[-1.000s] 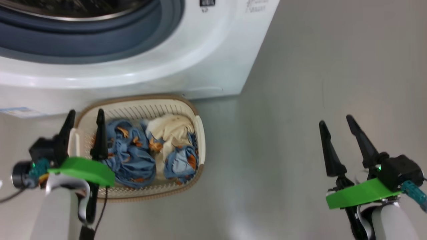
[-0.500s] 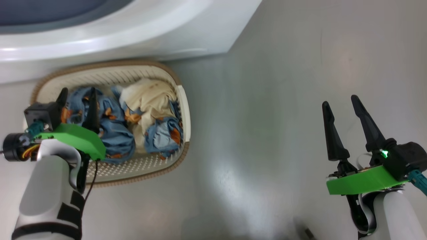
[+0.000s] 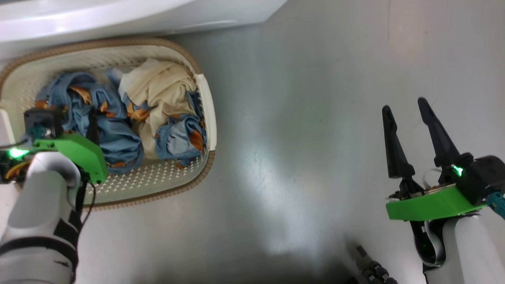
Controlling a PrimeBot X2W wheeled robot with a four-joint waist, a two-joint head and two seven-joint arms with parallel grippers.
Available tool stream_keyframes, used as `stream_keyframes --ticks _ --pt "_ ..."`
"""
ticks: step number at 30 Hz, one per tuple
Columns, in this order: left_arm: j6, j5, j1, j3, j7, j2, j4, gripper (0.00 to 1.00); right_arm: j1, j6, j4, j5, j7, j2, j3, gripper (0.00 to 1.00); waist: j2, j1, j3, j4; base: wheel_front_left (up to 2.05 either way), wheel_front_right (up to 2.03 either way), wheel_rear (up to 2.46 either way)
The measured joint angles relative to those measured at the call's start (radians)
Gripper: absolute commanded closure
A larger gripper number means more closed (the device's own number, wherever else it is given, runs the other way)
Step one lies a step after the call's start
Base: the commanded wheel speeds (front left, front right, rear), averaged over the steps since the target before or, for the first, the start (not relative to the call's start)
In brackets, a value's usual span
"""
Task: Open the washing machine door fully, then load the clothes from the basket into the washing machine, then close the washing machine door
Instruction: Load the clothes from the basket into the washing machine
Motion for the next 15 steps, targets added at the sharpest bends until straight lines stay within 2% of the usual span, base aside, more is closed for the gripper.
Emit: stream_keyframes --ticks 8,15 --pt "0.038 0.043 -0.099 -0.047 0.096 0.016 0.133 0.0 -0.013 0.0 -0.005 0.0 0.0 0.002 0.002 0.0 0.0 0.0 0.055 -0.009 0.0 0.0 0.0" --pt "0.065 0.052 -0.135 -0.06 0.139 0.034 0.167 0.0 -0.02 0.0 -0.007 0.0 0.0 0.006 0.01 0.0 0.0 0.0 0.093 -0.019 0.0 0.0 0.0"
